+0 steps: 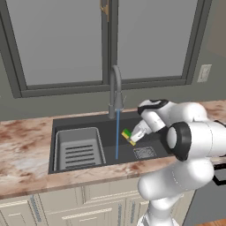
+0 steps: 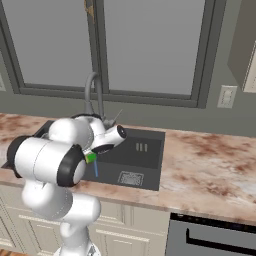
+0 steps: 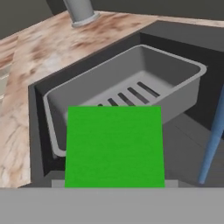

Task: Soak the sponge with water for a few seconds and then drop it inside the sink.

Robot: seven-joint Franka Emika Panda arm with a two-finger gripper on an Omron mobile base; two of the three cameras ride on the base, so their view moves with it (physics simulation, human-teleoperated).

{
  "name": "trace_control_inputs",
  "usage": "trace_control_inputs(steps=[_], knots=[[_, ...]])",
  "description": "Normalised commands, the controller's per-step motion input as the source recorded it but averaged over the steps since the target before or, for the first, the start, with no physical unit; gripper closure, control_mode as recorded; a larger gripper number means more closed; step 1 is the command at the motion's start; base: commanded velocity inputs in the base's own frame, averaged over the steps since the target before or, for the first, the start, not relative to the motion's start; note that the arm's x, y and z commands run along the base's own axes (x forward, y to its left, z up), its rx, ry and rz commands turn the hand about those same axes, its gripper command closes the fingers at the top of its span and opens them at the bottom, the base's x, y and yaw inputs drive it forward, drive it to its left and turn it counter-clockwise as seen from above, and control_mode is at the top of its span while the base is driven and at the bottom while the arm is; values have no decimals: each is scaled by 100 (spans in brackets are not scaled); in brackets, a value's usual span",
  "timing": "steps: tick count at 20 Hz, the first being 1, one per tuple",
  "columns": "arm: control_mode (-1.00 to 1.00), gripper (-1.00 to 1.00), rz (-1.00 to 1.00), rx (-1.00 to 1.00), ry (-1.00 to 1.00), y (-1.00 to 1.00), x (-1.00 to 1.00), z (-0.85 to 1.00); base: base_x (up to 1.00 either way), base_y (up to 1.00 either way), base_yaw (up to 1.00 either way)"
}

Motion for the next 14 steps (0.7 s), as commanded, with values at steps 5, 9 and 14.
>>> trace_control_inputs(steps=[5, 9, 14], knots=[[-100, 100, 0, -1, 0, 0, 12, -11, 0, 0, 0], [-100, 100, 0, 0, 0, 0, 12, -7, 0, 0, 0], [-100, 100, 0, 0, 0, 2, 5, -6, 0, 0, 0]])
